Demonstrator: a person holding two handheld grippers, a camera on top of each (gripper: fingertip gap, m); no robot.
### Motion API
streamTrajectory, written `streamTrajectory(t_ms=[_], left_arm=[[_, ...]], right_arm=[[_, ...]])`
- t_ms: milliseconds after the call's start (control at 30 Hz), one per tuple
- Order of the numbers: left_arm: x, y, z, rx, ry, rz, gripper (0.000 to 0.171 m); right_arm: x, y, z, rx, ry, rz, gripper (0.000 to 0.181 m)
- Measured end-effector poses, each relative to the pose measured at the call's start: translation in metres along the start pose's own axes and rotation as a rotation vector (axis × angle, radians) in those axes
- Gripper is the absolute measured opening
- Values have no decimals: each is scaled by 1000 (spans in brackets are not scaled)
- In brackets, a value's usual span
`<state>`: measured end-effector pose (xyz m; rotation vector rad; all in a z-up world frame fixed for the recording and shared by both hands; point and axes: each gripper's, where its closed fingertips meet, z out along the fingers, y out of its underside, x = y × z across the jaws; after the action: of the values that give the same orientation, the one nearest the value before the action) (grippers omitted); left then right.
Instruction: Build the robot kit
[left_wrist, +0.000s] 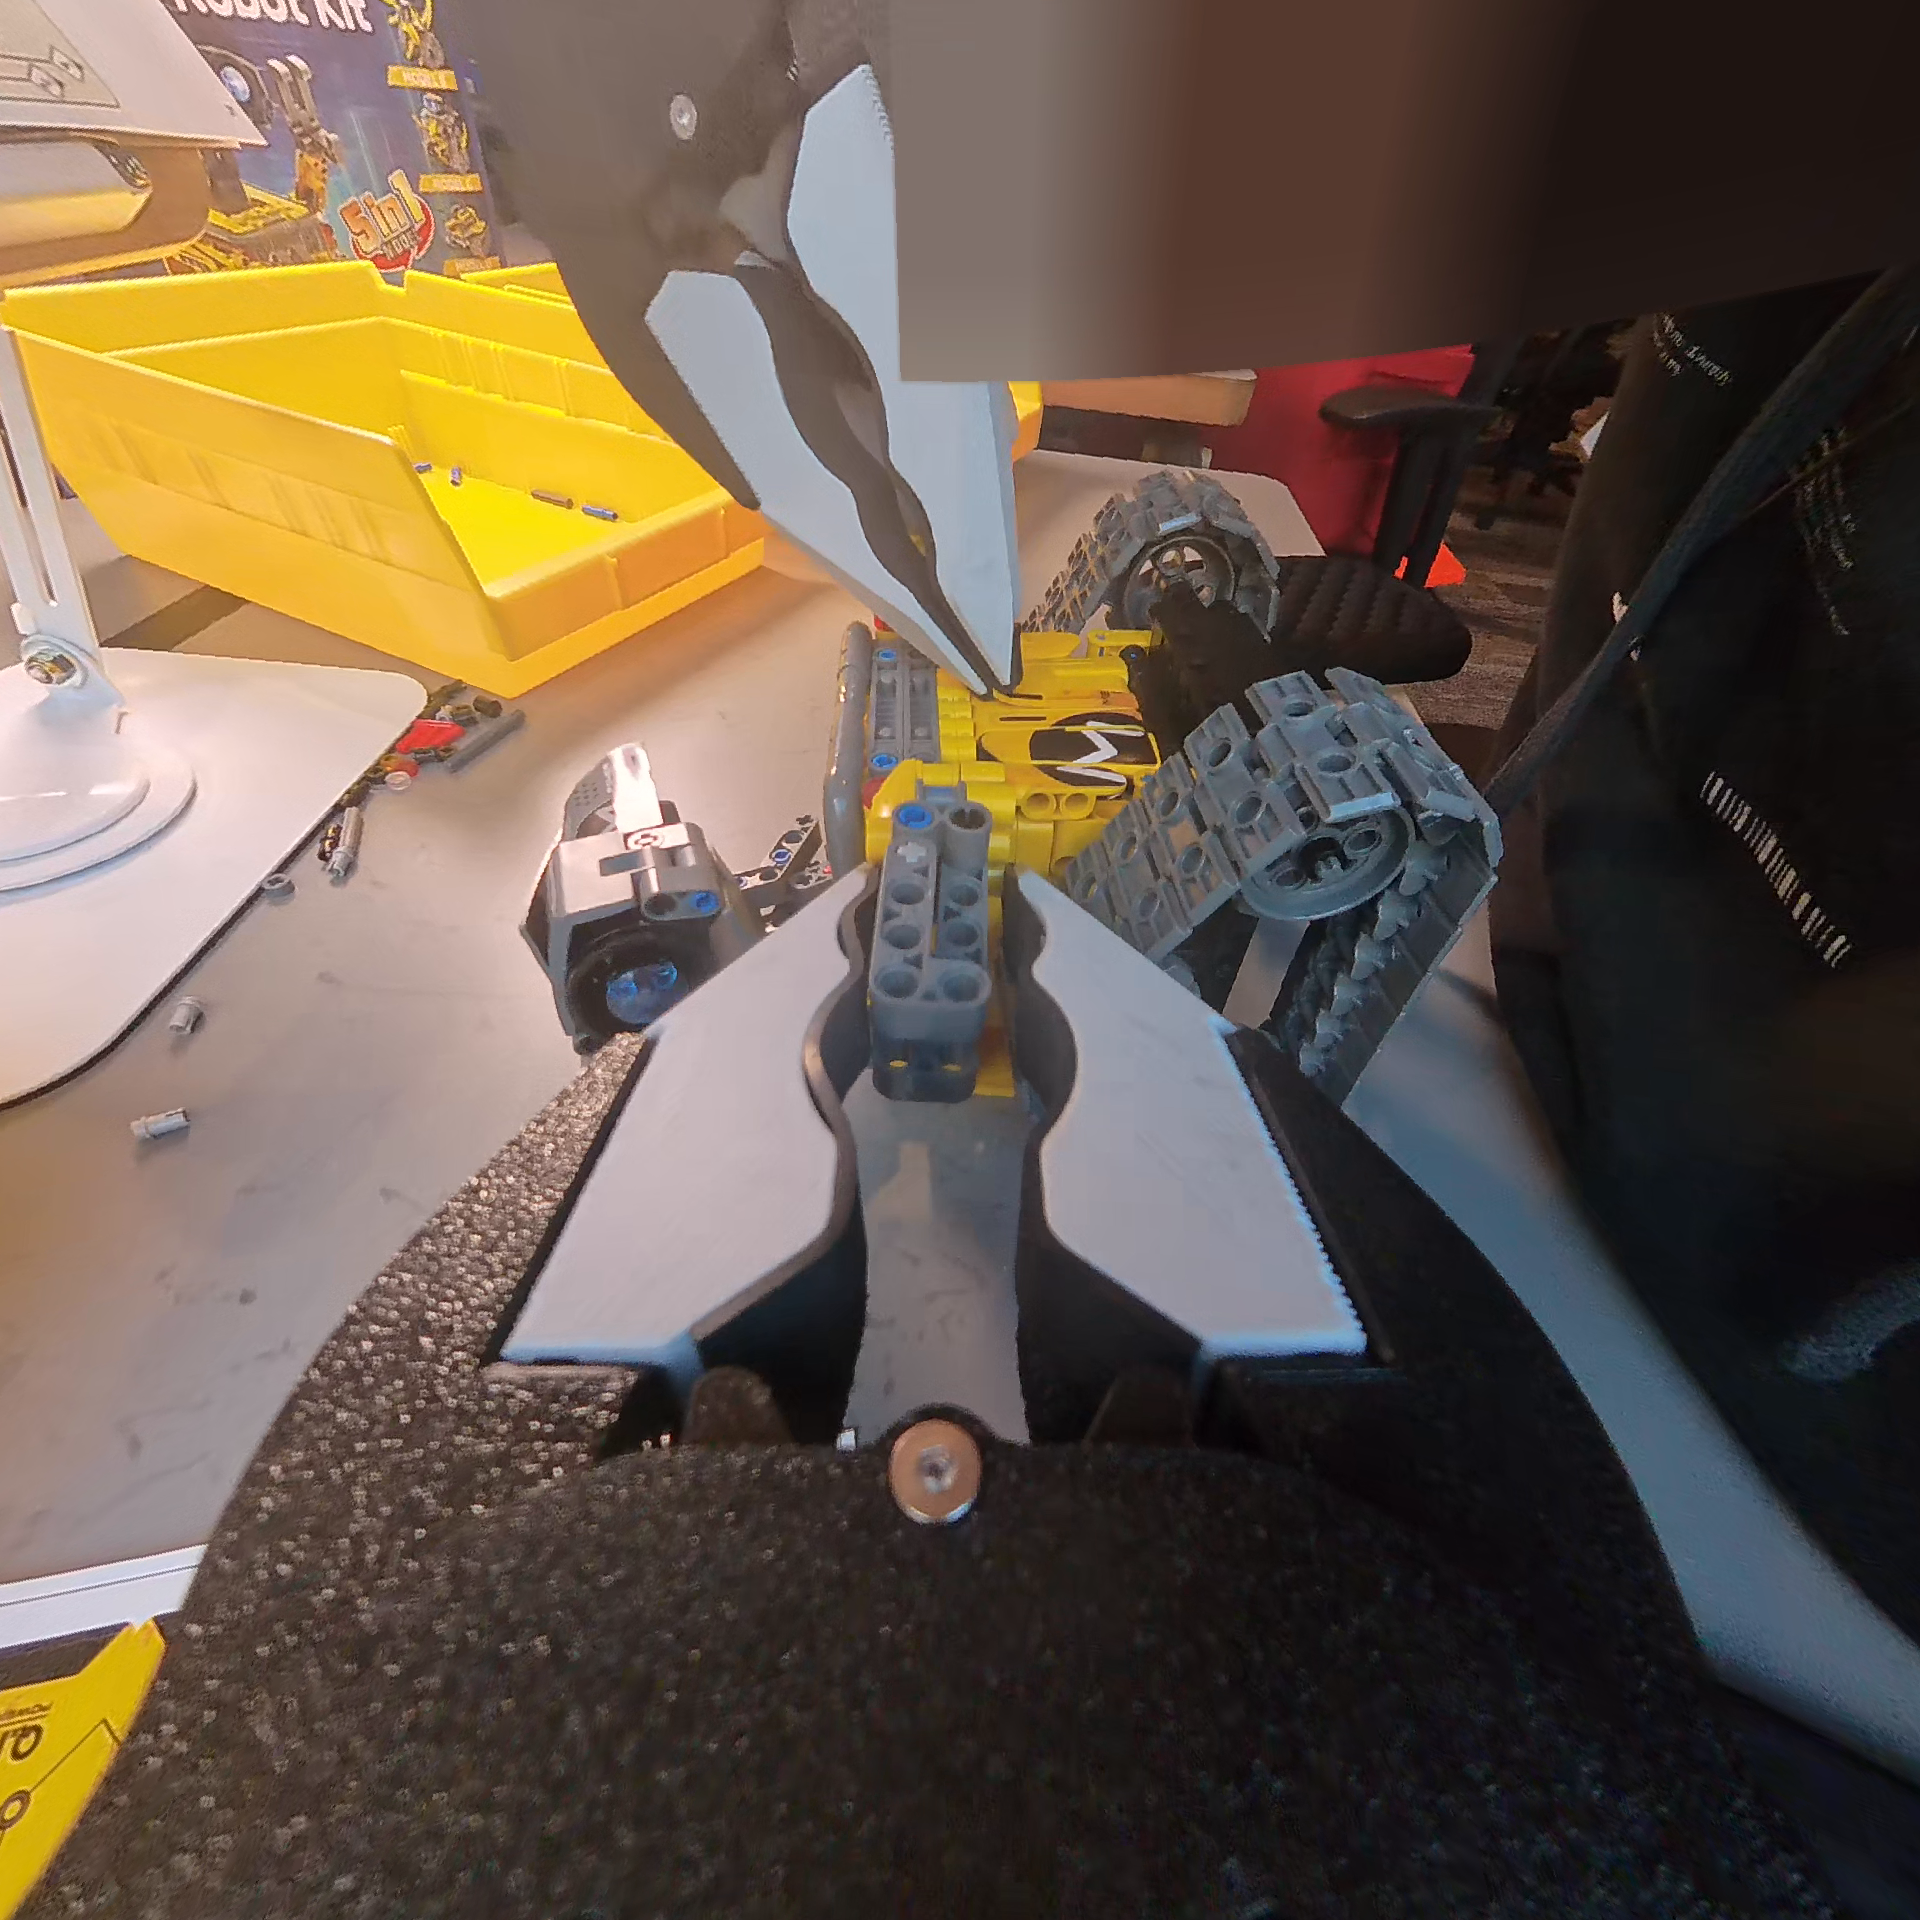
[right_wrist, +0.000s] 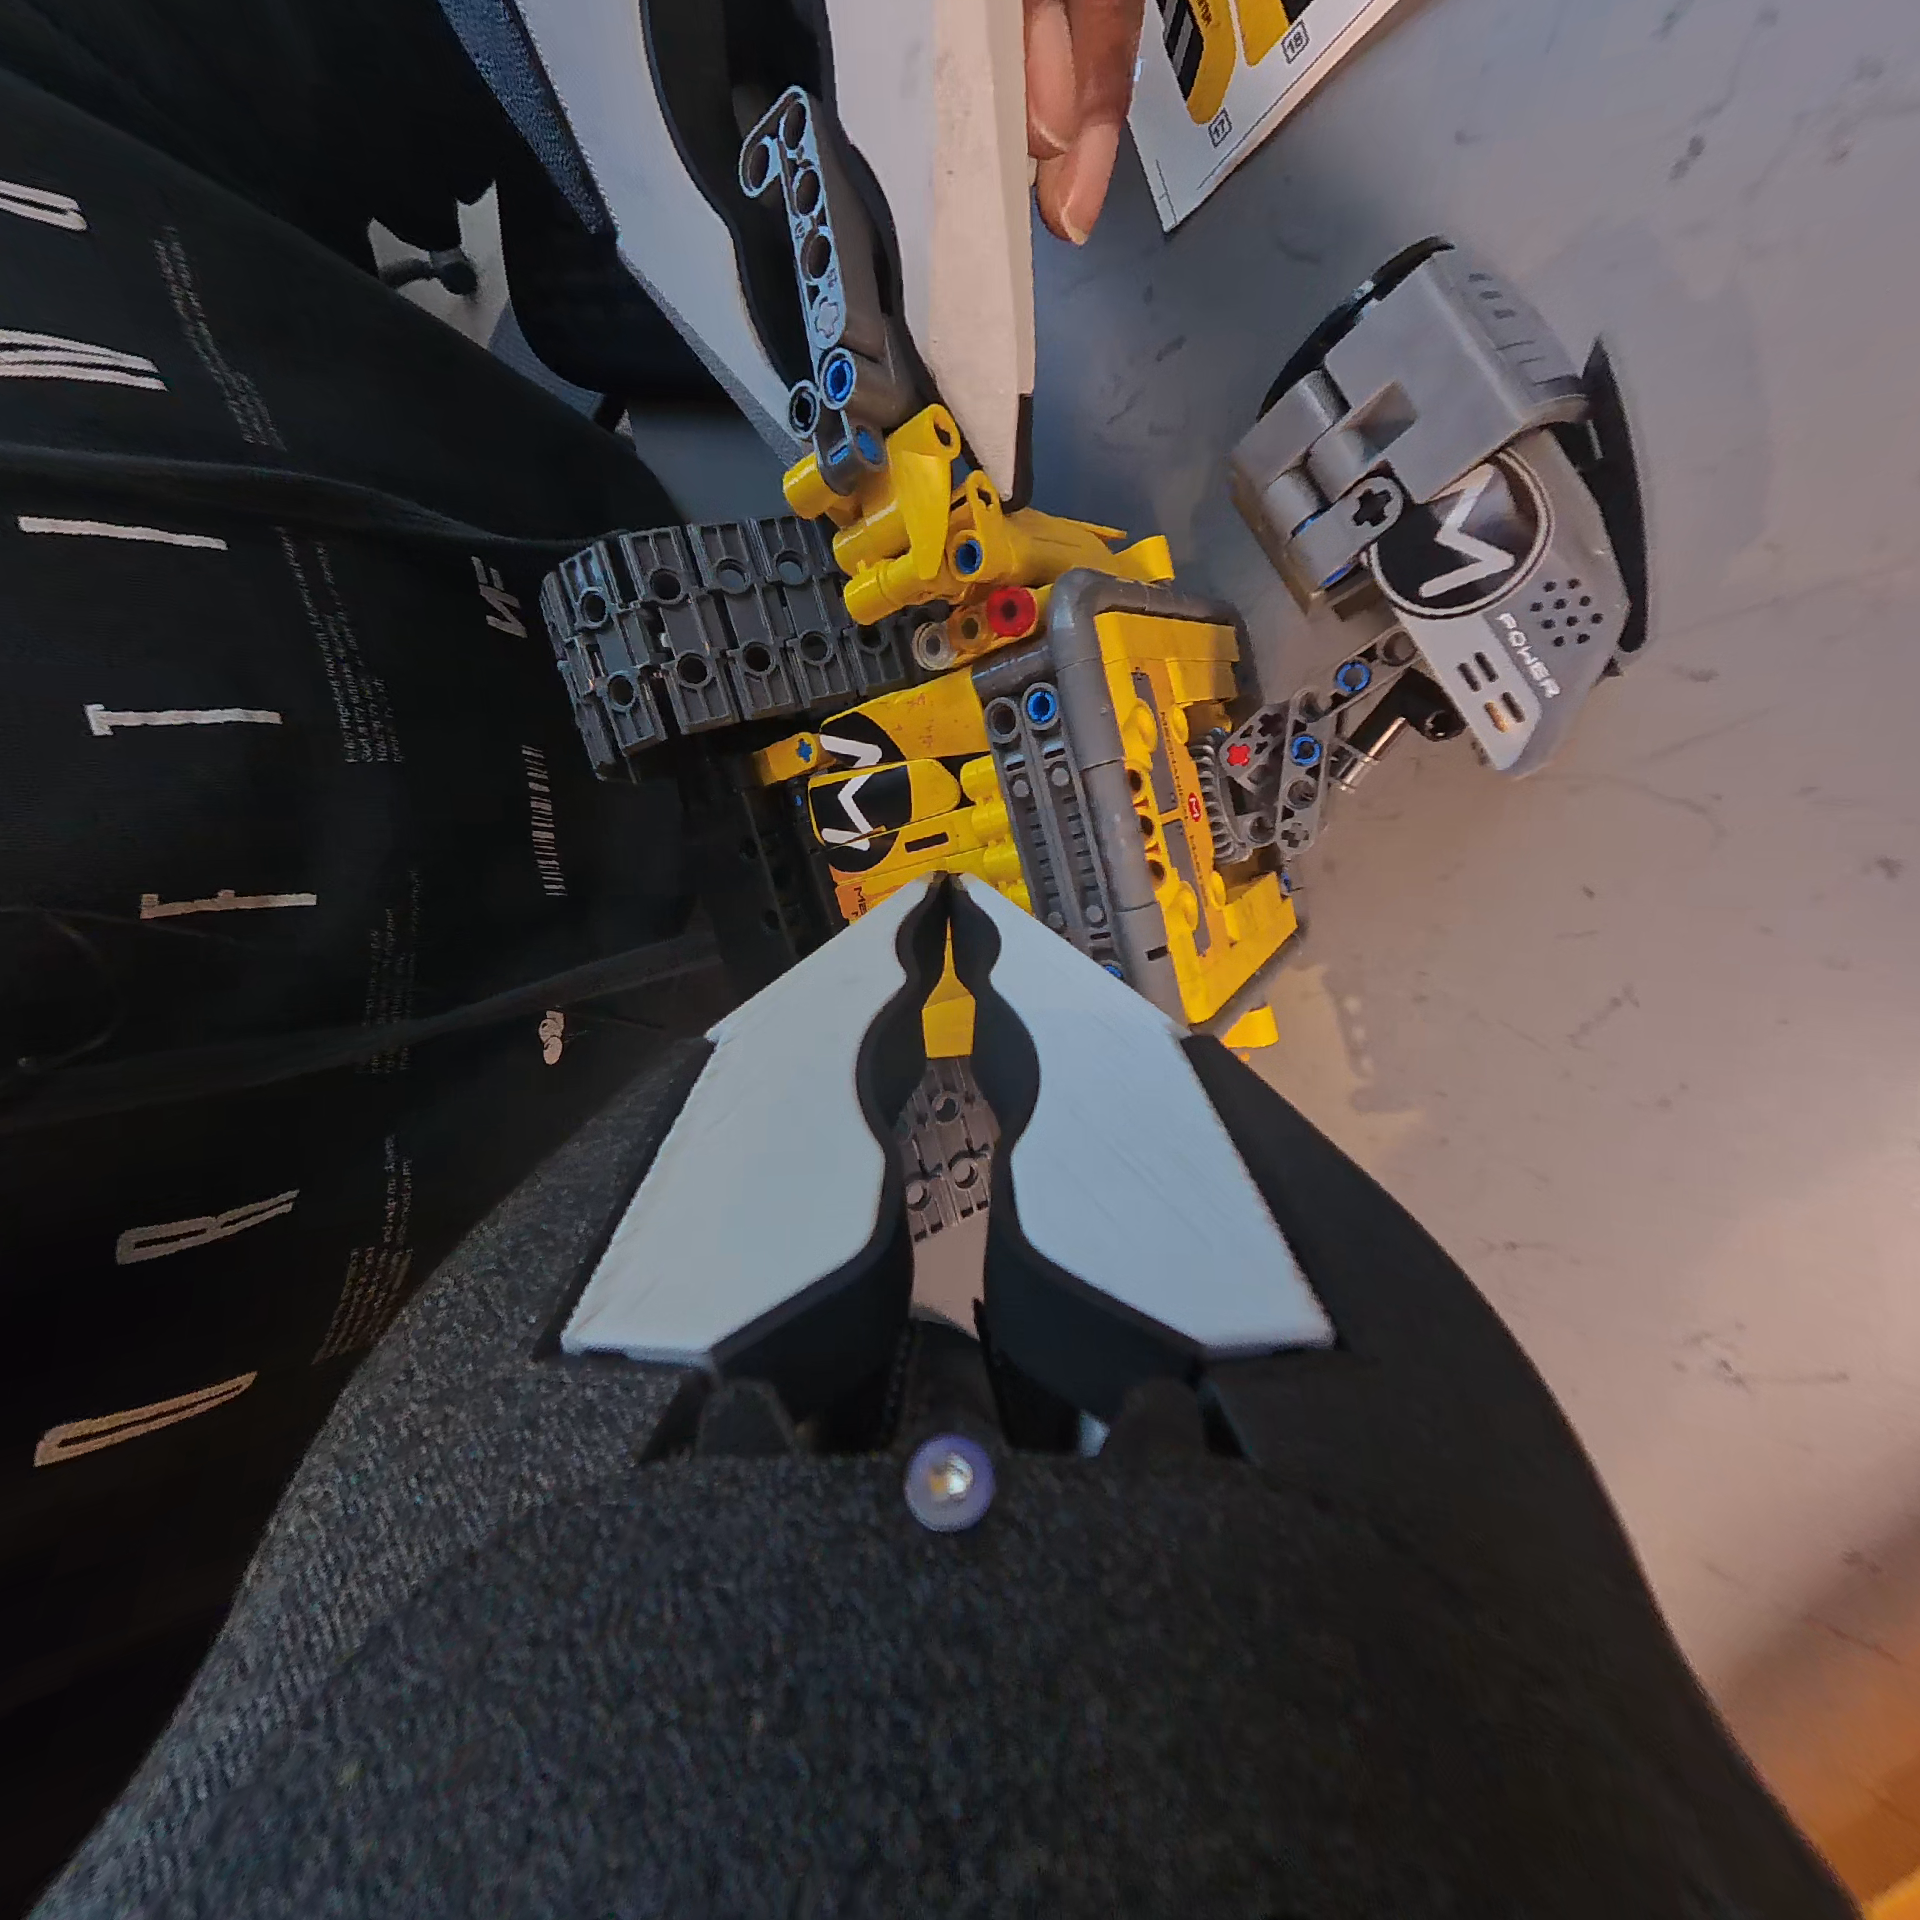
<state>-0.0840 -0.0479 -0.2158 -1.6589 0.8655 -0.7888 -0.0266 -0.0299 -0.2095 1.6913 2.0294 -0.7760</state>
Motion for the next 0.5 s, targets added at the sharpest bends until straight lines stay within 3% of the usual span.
streamTrajectory(t_ms=[500], left_arm=[[0,0,0,-1,-2,3,21]], right_arm=[[2,0,0,18,81,-33,0]])
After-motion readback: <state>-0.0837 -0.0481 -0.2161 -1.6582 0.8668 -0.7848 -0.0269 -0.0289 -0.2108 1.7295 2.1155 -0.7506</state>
